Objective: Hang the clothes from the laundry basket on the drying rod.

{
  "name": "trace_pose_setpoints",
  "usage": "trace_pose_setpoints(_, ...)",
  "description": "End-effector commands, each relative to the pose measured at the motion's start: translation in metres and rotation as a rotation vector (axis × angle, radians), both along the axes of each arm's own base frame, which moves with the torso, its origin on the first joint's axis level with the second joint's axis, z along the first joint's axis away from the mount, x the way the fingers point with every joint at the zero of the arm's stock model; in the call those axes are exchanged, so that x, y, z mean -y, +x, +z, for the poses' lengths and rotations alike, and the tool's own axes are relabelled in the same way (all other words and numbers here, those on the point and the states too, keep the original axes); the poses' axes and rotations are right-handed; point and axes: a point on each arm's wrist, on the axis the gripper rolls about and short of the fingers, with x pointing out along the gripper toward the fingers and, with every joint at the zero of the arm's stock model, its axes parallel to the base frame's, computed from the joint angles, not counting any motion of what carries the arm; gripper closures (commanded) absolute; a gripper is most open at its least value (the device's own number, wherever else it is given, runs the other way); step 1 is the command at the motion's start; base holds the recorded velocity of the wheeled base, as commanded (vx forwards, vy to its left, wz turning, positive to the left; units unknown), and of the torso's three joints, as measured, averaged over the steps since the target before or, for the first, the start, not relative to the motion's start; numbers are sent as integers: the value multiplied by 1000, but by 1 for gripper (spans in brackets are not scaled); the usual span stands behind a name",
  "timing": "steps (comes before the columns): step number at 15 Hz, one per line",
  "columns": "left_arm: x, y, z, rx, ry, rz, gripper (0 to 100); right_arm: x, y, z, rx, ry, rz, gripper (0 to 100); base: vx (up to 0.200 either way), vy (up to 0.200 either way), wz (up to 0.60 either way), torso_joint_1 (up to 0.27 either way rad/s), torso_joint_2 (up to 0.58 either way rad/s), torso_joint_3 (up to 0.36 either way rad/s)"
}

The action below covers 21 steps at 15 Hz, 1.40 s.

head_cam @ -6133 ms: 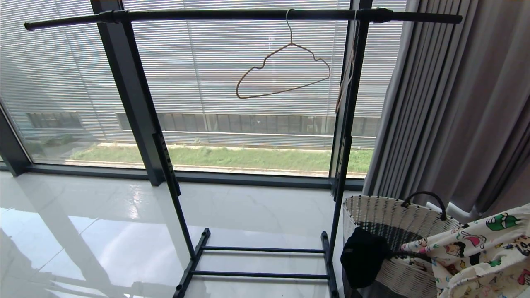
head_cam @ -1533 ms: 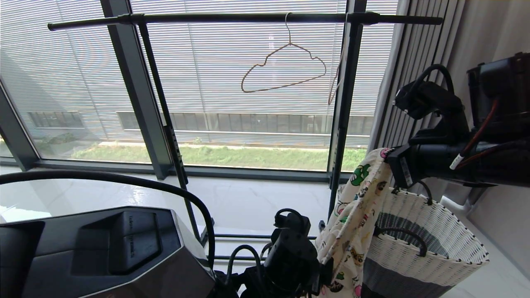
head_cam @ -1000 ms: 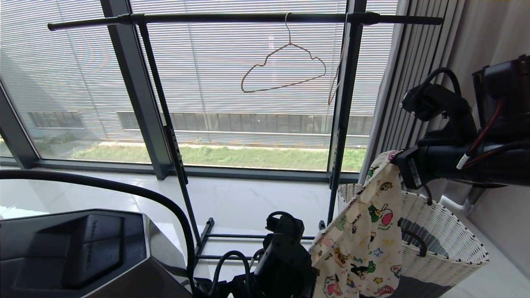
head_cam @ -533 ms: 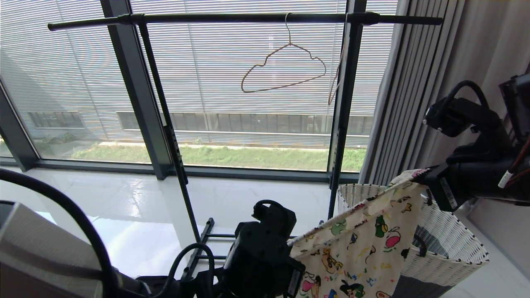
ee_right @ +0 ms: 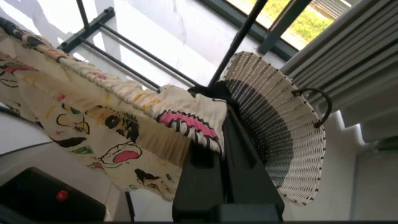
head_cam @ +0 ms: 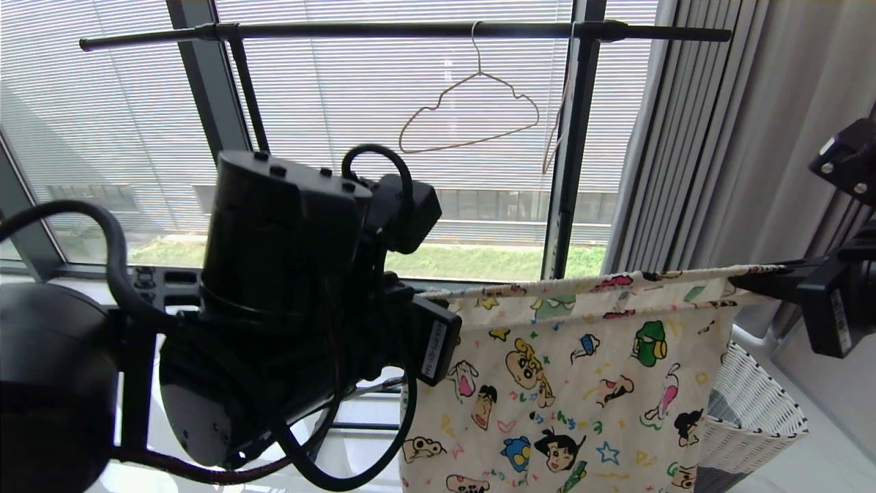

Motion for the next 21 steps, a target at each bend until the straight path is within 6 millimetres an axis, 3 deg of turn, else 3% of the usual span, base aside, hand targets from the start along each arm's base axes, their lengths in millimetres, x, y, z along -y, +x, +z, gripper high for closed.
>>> trace_pose_setpoints(1,-4,-3,53,61,-74,-16,100,4,-5,19,52,36,-2,100,0,0,0,0,0,0)
trace_pose_setpoints(6,-6,-5,54,129,42,-67,100,8,-11,30,83,58,0,100,0,0,0,0,0,0)
trace_pose_setpoints(8,-2,-2,58,177,38,-79,100,21,-30,30,63,49,11,100,0,0,0,0,0,0)
trace_pose_setpoints(9,-2,-2,58,177,38,-79,100,21,-30,30,63,49,11,100,0,0,0,0,0,0)
trace_pose_setpoints(10,10,7,67,249,-43,-89,100,35,-55,31,43,74,103,100,0,0,0,0,0,0)
trace_pose_setpoints(13,15,9,78,276,-107,-179,100,39,-78,27,6,58,235,100,0,0,0,0,0,0)
trace_pose_setpoints(21,10,-4,77,220,-72,-226,100,25,-65,21,-19,26,222,100,0,0,0,0,0,0)
